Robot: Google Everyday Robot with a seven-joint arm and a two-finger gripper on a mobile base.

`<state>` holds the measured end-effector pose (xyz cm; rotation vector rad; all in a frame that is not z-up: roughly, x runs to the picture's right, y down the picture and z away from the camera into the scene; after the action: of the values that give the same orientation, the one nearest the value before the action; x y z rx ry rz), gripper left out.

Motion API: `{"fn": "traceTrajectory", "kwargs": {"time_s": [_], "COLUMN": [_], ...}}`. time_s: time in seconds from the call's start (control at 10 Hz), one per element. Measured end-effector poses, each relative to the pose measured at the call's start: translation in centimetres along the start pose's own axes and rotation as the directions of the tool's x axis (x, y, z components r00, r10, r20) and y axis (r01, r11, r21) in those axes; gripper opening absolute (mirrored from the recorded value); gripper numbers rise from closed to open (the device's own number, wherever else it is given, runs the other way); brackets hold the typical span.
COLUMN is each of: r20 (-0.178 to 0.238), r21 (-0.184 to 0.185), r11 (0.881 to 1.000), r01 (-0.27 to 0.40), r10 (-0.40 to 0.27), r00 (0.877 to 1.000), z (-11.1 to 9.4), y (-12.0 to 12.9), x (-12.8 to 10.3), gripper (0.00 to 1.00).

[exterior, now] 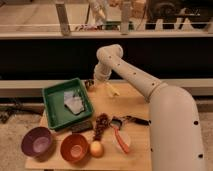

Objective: Place banana in tray

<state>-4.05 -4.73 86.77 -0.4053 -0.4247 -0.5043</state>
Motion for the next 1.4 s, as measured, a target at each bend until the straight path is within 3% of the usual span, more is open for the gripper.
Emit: {"fn": "traceTrajectory", "kwargs": {"time_s": [0.2,0.4,0.7,0.9,1.1,1.3,1.4], "r20": [-0.012,-0.037,-0.068,-0.082,-0.084,-0.076,-0.066], "r21": [0.006,0.022,0.047,0.047,0.032,0.023,0.024], "r11": [1.0,0.997,0.972,0.932,0.875,0.804,0.775], "r01": [-0.025,-0.08,-0.232,-0.359,-0.483,-0.594,-0.631], "r10": [0.026,0.081,0.235,0.361,0.484,0.593,0.631], "r00": [1.0,0.996,0.97,0.929,0.871,0.801,0.773], "z": [0.5,0.7,1.9,3.2,5.2,7.0,7.6], "y": [-0.4,0.2,1.9,2.1,2.0,2.1,2.3], "x": [-0.3,1.4,6.5,8.2,8.2,8.0,8.0], "gripper": [0.25,0.44,0.73,0.8,0.8,0.8,0.8]}}
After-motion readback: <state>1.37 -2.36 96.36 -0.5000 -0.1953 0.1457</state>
